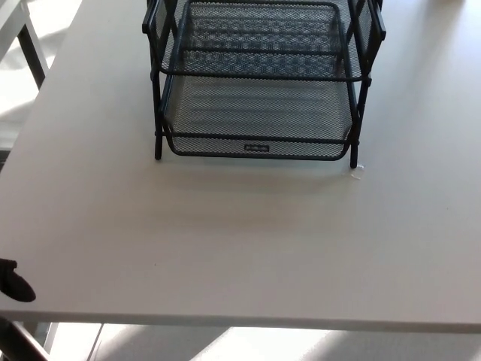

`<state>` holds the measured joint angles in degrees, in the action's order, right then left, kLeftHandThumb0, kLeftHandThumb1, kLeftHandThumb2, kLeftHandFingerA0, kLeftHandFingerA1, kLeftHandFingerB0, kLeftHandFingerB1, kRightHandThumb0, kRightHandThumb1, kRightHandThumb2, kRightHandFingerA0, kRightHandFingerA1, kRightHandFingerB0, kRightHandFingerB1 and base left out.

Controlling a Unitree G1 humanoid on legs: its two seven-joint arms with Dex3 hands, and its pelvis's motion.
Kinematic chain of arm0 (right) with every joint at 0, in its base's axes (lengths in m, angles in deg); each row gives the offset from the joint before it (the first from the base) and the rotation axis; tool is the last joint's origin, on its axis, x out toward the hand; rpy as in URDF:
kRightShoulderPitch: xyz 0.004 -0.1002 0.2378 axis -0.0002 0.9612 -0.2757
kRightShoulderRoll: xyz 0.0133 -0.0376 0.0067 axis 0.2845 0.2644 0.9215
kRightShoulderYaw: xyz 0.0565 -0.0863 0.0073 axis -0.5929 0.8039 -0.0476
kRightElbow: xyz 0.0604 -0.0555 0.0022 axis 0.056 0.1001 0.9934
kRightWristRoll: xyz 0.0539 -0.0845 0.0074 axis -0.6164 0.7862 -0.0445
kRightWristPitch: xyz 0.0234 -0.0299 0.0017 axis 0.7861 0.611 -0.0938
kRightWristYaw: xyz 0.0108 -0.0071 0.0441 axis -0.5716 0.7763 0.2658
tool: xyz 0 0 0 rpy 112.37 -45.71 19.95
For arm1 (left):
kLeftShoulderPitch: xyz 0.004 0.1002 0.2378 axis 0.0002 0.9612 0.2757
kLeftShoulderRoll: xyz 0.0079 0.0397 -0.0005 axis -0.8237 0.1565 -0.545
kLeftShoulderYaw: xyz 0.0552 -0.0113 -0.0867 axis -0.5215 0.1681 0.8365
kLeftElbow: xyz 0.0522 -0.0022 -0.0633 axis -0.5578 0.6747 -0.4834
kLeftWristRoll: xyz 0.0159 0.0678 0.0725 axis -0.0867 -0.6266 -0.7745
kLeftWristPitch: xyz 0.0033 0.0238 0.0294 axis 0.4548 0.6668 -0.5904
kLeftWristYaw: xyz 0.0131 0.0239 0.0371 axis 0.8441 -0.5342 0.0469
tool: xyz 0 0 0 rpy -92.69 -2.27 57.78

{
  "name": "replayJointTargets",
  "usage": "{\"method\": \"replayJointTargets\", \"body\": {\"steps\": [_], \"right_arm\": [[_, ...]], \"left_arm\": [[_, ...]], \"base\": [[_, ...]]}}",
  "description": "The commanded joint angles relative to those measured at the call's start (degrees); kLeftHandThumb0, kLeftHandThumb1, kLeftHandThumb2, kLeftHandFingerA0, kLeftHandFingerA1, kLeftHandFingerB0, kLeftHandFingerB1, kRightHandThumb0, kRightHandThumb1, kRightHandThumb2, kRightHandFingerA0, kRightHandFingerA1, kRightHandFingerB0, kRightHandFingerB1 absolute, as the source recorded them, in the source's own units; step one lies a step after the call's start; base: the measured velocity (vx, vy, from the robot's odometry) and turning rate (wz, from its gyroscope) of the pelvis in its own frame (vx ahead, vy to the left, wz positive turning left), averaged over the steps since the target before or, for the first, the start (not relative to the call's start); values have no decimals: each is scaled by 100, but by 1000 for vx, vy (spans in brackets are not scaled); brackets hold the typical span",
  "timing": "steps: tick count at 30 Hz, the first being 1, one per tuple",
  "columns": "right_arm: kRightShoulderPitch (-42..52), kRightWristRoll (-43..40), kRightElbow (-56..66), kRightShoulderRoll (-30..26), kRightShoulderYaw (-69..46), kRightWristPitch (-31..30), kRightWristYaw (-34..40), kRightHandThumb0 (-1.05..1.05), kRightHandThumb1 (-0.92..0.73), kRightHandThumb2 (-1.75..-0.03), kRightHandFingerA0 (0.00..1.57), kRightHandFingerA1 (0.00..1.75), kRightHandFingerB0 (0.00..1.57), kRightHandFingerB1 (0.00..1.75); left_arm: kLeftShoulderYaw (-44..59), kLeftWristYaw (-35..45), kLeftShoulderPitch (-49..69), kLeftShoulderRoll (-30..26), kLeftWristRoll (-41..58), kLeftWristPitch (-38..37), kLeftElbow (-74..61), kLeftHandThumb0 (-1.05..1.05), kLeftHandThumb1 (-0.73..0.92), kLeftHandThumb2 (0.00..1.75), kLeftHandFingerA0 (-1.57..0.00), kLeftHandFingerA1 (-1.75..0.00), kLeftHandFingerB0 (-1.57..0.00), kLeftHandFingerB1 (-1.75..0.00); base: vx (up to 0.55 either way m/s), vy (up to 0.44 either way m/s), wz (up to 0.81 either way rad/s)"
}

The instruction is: The robot uses its right hand to grab the drawer kept on the middle of the desk and pull it out towards the robot

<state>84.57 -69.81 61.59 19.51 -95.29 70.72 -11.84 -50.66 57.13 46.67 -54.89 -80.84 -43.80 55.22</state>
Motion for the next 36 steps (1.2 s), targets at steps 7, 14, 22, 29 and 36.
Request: {"method": "replayJointTargets", "body": {"steps": [7,14,22,29,36], "right_arm": [[-339,926,1675,-223,-311,-350,478,-93,-61,-100,22,65,4,42],[-1150,1329,2790,-138,223,-414,98,-79,-52,-91,19,63,2,39],[-1946,1280,3545,99,1137,-448,-791,-72,-51,-87,25,55,14,43],[-3173,1743,3997,557,2299,-721,-1420,-76,-50,-88,21,56,9,44],[-4039,1795,3558,1137,3080,-385,-1556,-76,-51,-88,21,52,10,44]], "left_arm": [[81,117,10,-79,-116,-120,31,-29,57,57,-77,-84,-81,-58],[101,104,7,-47,-109,-160,38,-28,56,57,-79,-85,-83,-58],[112,120,72,17,-107,-118,-31,-28,56,57,-79,-87,-83,-59],[105,174,67,2,-132,-18,-59,-29,57,58,-77,-83,-82,-58],[123,157,70,34,-114,-56,-50,-29,57,57,-78,-85,-83,-58]], "base": [[0,0,0],[0,0,0],[0,0,1],[0,0,0],[2,0,1]]}}
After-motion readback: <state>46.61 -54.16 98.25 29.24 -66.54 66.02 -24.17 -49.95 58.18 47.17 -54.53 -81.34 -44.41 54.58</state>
